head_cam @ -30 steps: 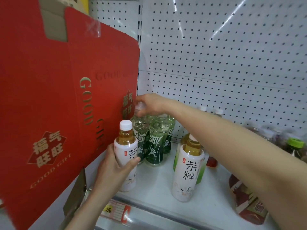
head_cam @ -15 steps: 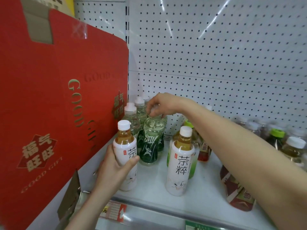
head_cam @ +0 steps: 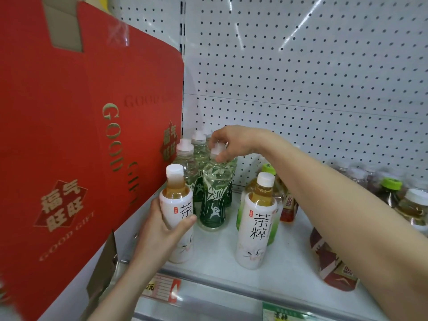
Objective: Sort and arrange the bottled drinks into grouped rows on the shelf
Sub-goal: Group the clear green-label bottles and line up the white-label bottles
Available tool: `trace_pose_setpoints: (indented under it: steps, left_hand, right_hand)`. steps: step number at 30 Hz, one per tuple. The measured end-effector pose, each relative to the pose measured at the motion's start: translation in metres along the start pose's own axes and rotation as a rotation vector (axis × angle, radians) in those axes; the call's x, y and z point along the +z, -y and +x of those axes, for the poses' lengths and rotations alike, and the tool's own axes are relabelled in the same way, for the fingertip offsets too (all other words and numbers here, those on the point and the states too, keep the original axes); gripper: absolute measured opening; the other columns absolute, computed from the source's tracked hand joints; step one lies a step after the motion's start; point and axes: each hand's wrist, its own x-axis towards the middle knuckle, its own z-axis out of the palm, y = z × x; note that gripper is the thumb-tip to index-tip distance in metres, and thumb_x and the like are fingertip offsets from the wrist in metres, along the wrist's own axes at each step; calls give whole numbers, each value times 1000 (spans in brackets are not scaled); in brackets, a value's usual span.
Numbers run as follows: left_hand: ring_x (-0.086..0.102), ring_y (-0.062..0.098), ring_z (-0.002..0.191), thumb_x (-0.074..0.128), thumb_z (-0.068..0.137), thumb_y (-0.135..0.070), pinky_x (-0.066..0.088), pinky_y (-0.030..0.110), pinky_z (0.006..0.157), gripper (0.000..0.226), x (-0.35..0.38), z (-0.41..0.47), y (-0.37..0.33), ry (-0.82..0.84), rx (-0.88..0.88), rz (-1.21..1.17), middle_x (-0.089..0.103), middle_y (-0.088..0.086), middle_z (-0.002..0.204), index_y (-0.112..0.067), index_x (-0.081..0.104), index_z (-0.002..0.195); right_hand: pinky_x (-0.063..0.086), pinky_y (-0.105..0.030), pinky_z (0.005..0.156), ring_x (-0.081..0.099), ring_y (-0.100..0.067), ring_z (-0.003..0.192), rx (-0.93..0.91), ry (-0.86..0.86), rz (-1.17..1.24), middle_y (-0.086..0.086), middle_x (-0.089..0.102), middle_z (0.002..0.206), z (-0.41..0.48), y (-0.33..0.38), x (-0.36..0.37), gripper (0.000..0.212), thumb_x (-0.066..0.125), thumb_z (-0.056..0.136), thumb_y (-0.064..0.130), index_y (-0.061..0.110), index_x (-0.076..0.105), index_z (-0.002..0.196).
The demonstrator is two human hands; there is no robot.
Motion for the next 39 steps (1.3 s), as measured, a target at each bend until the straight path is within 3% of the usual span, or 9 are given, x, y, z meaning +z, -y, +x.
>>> trace_pose_setpoints:
  steps: [4, 11, 18, 22, 25, 27, 32, 35, 39]
  left_hand:
    - [59, -1, 97, 82, 74, -35, 49, 36, 85, 66, -2, 3, 1, -16, -5, -9, 60, -24, 107, -37, 43, 127]
    - [56, -7, 99, 82, 75, -27, 46, 26, 77, 68, -3, 9, 6, -8, 2, -68, 59, -24, 110, -38, 42, 129]
    - [56, -7, 96, 82, 77, -23, 45, 18, 71, 65, -4, 15, 11, -9, 13, -85, 60, -20, 109, -36, 43, 127]
    - [55, -11, 96, 82, 76, -26, 43, 16, 71, 68, -4, 17, 9, 1, 31, -84, 59, -24, 111, -34, 44, 132]
    - [54, -15, 95, 82, 75, -29, 44, 19, 75, 68, -3, 16, 3, -2, 51, -70, 57, -28, 109, -37, 43, 131]
    - [54, -13, 97, 82, 75, -31, 46, 27, 80, 66, -2, 14, -2, 3, 58, -66, 58, -29, 109, -39, 44, 129]
    - [60, -14, 93, 86, 70, -36, 49, 27, 79, 73, 4, 6, -14, 31, 95, -102, 64, -31, 105, -42, 48, 132]
    - [63, -14, 89, 78, 57, -57, 48, 21, 71, 63, 9, -1, -23, 64, 103, -158, 67, -34, 98, -55, 51, 114]
    - [65, -9, 92, 72, 55, -61, 50, 24, 73, 56, 21, -7, -29, 65, 118, -218, 69, -29, 102, -61, 52, 107]
  right_hand:
    - [43, -29, 99, 58, -16, 116, -68, -73, 33, 4, 59, 130, 10, 16, -3, 66, 74, 83, 48, 24, 51, 140]
    - [37, -26, 103, 52, -21, 130, -198, -65, -54, -5, 50, 149, 39, 42, 16, 70, 71, 89, 39, 12, 45, 147]
    - [38, -22, 89, 57, -21, 121, -147, -103, -88, -3, 57, 139, 47, 34, 14, 61, 73, 88, 38, 15, 53, 140]
    - [42, -25, 88, 58, -17, 111, -79, -67, -77, 0, 59, 135, 34, 26, 3, 73, 73, 80, 56, 22, 50, 140]
    - [52, -17, 59, 69, -16, 84, 20, 11, -66, -2, 57, 128, 18, 9, -5, 53, 81, 75, 46, 22, 61, 118]
    - [47, -14, 55, 68, -11, 73, -2, -49, -45, 0, 58, 125, 8, 3, 1, 35, 83, 77, 34, 24, 66, 106]
    - [53, -27, 81, 66, -15, 89, 12, -189, 169, 7, 67, 116, -37, -12, -11, 42, 76, 84, 43, 27, 65, 121]
    - [59, -38, 85, 71, -19, 91, 52, -503, 373, 7, 72, 104, -85, -38, -20, 30, 72, 87, 43, 28, 68, 113]
    - [52, -19, 76, 65, 3, 87, 135, -705, 458, 14, 70, 97, -136, -44, 47, 44, 63, 80, 64, 34, 64, 113]
